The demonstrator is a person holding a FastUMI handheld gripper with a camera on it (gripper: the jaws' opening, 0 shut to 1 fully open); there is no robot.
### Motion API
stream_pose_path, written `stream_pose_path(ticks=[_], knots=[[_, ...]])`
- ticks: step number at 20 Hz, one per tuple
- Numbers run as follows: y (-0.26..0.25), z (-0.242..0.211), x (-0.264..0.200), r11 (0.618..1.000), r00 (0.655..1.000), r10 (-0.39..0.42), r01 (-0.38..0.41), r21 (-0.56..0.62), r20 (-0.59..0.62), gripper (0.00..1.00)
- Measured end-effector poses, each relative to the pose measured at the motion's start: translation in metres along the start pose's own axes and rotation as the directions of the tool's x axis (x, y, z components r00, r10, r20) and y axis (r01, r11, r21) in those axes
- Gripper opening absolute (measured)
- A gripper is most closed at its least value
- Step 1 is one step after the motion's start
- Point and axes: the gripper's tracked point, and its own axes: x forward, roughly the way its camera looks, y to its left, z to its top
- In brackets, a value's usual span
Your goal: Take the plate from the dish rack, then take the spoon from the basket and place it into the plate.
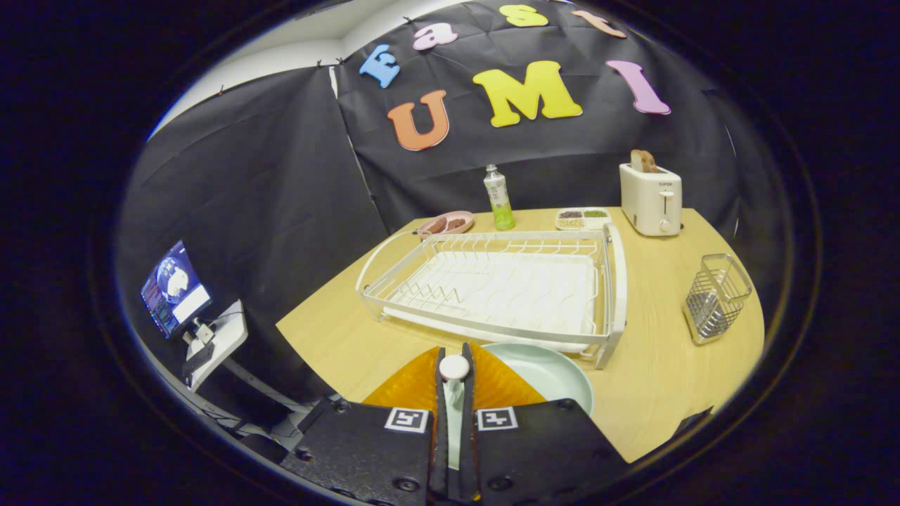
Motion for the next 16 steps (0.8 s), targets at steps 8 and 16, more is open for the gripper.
stream_pose_path(ticks=[8,16], knots=[[-0.018,0.015,-0.005,0.993,0.992,-0.076,0.084,-0.082,0.105,0.73],[-0.029,0.039,-0.042,0.972,0.94,-0.185,0.218,-0.088,0.285,0.99]])
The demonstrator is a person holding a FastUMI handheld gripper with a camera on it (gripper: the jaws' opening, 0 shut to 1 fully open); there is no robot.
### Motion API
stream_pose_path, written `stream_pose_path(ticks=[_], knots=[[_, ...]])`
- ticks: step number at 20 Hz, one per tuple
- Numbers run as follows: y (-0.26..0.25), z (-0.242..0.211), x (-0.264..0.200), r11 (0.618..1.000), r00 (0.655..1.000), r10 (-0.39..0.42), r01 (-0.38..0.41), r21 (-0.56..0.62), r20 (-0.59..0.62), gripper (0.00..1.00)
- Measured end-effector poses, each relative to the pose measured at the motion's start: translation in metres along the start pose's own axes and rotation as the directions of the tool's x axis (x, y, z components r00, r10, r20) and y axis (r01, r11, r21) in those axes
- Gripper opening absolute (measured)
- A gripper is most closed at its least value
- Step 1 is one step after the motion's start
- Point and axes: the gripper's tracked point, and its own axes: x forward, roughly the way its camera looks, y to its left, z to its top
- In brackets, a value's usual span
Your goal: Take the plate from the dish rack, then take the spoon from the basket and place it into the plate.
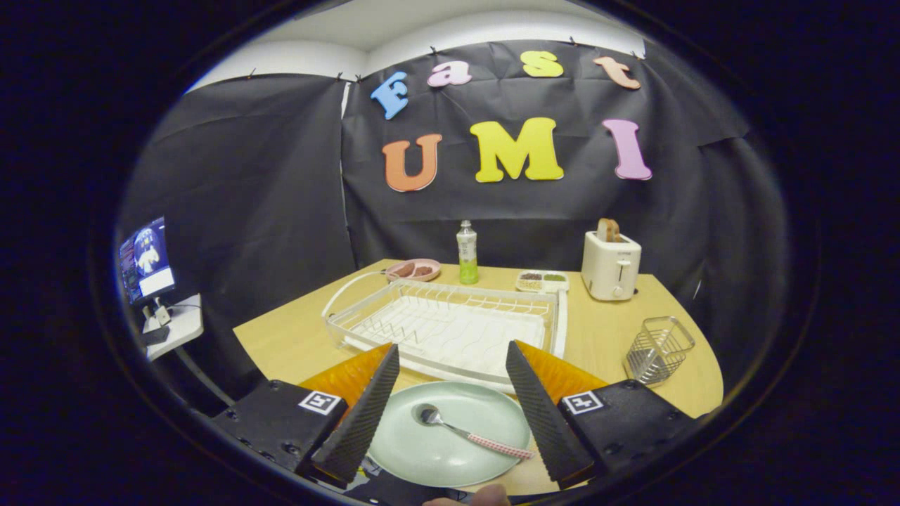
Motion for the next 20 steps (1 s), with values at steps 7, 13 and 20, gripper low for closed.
stream_pose_path(ticks=[7,13,20], knots=[[-0.005,0.018,-0.054,0.987,0.975,-0.159,0.158,0.022,0.153,1.0],[-0.001,0.02,-0.104,0.971,0.937,-0.238,0.236,0.04,0.255,1.0],[0.018,0.016,-0.133,0.964,0.917,-0.25,0.266,-0.007,0.31,1.0]])
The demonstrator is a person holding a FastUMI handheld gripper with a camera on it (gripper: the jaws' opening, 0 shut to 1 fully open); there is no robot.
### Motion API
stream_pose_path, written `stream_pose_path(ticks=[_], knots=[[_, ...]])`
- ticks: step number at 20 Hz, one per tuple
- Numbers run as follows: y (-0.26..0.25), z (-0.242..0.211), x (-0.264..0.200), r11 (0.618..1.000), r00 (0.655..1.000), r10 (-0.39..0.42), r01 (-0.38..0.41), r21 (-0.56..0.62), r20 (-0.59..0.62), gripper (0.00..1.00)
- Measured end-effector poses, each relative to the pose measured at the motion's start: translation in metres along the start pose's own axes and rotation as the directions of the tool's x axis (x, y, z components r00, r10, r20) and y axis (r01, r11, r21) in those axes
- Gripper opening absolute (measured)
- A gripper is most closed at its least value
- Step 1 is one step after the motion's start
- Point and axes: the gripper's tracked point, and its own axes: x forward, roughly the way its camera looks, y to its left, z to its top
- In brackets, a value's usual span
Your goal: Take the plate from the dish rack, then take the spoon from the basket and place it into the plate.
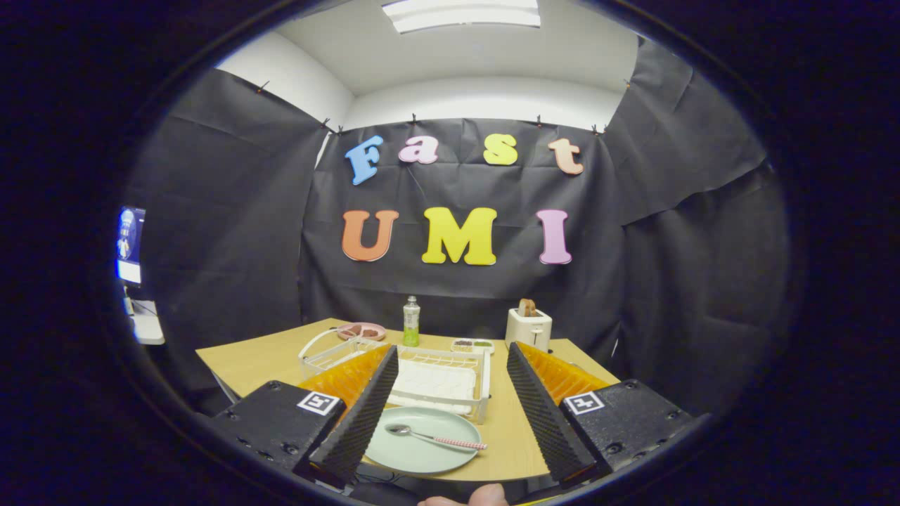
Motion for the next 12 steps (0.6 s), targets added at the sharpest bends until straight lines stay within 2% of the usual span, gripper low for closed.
stream_pose_path(ticks=[7,10,12], knots=[[0.003,0.011,-0.011,0.999,0.999,-0.03,0.031,-0.022,0.045,1.0],[-0.004,0.005,-0.002,0.997,0.996,-0.08,0.081,-0.01,0.024,1.0],[-0.006,-0.002,0.005,0.996,0.996,-0.086,0.086,0.013,0.001,1.0]])
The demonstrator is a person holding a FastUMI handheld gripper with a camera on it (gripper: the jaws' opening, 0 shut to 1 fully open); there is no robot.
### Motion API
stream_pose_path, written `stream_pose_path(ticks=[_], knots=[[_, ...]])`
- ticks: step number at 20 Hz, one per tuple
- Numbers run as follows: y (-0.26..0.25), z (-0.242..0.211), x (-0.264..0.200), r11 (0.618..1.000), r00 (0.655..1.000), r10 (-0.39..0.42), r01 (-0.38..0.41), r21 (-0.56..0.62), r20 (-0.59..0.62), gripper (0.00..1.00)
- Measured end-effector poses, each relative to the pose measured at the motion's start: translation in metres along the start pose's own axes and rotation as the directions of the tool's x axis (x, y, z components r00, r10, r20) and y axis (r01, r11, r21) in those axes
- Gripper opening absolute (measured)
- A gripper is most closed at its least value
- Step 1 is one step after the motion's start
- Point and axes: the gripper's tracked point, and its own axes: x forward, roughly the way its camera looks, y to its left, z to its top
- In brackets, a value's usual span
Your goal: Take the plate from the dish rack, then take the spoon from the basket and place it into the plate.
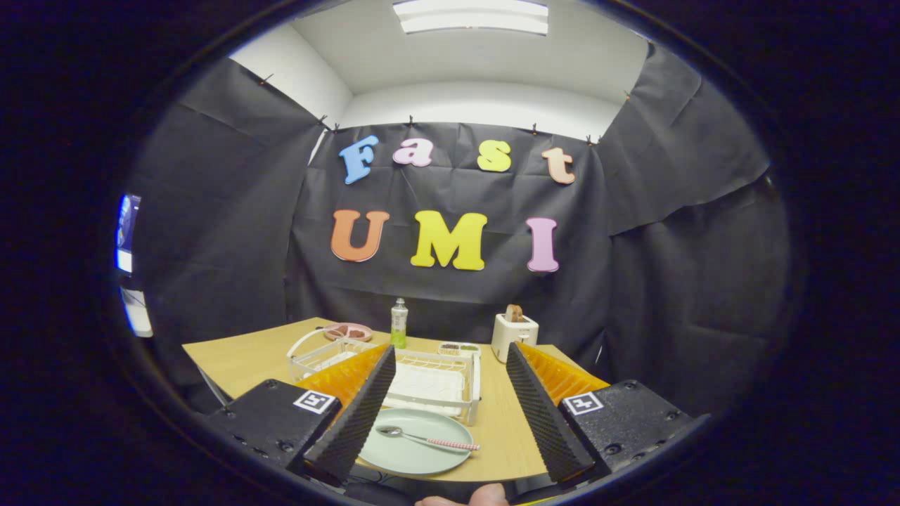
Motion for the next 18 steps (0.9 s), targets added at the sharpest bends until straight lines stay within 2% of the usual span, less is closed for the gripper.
stream_pose_path(ticks=[4,18], knots=[[-0.003,-0.009,0.007,1.0,1.0,-0.005,0.005,0.007,-0.024,1.0],[0.003,0.001,0.001,1.0,1.0,0.003,-0.003,-0.013,0.006,1.0]])
